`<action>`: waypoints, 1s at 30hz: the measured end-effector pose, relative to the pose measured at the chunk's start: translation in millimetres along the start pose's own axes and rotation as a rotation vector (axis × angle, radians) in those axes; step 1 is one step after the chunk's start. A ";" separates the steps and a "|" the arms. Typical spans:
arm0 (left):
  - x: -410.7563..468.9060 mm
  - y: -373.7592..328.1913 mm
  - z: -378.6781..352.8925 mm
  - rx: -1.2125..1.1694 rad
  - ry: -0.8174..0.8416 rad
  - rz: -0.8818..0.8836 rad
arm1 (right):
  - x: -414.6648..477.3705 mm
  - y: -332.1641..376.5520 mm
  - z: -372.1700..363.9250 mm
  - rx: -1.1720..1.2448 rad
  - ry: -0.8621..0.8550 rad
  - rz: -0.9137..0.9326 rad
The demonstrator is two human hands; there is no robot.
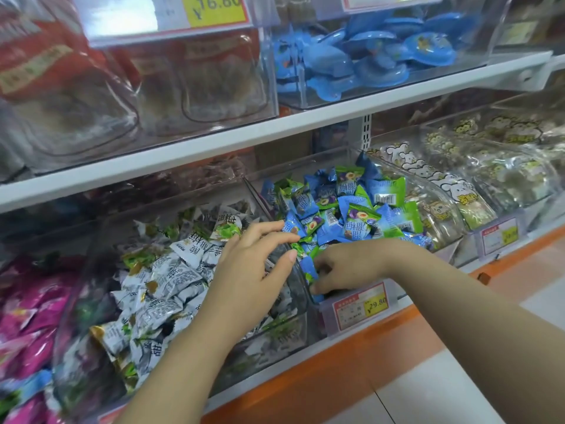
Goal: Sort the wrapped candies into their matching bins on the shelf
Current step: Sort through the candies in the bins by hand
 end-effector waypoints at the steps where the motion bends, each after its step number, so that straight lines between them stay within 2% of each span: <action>1: -0.1 0.3 0.2 -0.003 0.002 0.004 | -0.7 0.2 1.6 0.002 -0.007 0.000; 11: 1.2 -0.5 0.3 -0.001 0.001 0.014 | -5.1 1.0 4.5 0.050 -0.045 0.037; 16: 0.4 -1.1 0.2 0.007 -0.004 0.012 | -9.4 -3.2 11.1 0.170 -0.131 0.099; 19: 0.5 -1.8 0.6 0.013 -0.008 0.010 | -13.1 -5.7 22.1 0.187 -0.240 0.123; 26: -0.7 -8.0 2.9 0.066 -0.029 0.002 | -58.4 -10.3 72.9 0.200 -0.666 0.245; 30: -4.1 -29.4 6.4 0.122 -0.102 -0.085 | -91.7 -25.7 89.4 0.223 -0.815 0.259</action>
Point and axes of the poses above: each hand's wrist, its own x-axis towards the middle knuckle, its own z-axis out of the back of the hand, y = z × x, the point moved 9 cm from there along x, towards the middle knuckle, and after that the axes turned 5 degrees about z, right-handed, at the moved point
